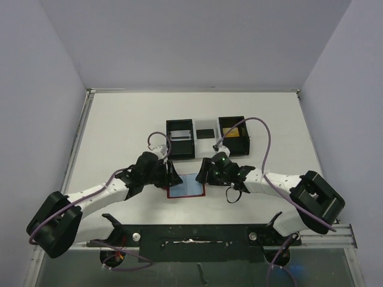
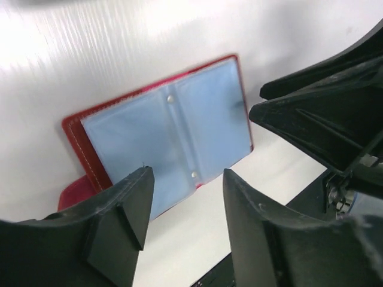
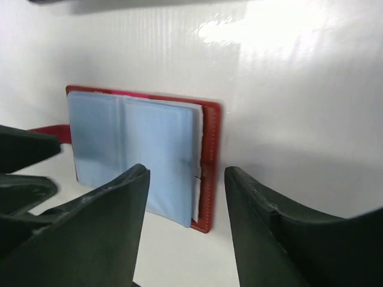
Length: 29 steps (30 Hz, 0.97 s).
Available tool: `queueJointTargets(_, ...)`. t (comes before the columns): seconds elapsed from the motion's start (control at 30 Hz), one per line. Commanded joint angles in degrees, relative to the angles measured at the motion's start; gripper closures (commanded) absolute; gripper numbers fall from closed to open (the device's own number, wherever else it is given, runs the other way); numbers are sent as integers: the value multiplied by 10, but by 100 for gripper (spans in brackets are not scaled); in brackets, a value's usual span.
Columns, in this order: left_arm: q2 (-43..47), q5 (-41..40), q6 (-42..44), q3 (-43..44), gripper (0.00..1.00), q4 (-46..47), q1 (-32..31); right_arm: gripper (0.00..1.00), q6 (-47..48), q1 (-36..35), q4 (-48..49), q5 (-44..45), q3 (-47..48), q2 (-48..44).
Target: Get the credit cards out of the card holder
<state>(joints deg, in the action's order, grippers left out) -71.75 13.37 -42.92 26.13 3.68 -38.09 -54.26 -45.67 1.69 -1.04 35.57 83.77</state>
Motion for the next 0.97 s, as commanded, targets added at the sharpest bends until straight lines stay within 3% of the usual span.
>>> queueJointTargets(0.0,83,-88,50,77,46,-86,9,43,58,15,-97,119,41,-82)
queueJointTargets(0.13,132,-137,88,127,36,-169,47,38,119,46,-144,196,59,-162)
queueJointTargets(0.23,164,-150,111,160,29,-210,109,33,191,69,-149,255,69,-220)
queueJointTargets(0.37,201,-204,121,218,24,-270,186,19,289,112,-134,324,84,-289)
queueJointTargets(0.57,244,-354,142,279,23,-299,191,6,410,164,-101,337,122,-351)
queueJointTargets(0.67,275,-390,156,282,23,-296,192,0,441,164,-102,329,148,-367)
queueJointTargets(0.93,293,-424,183,290,23,-295,191,2,457,163,-113,298,167,-386)
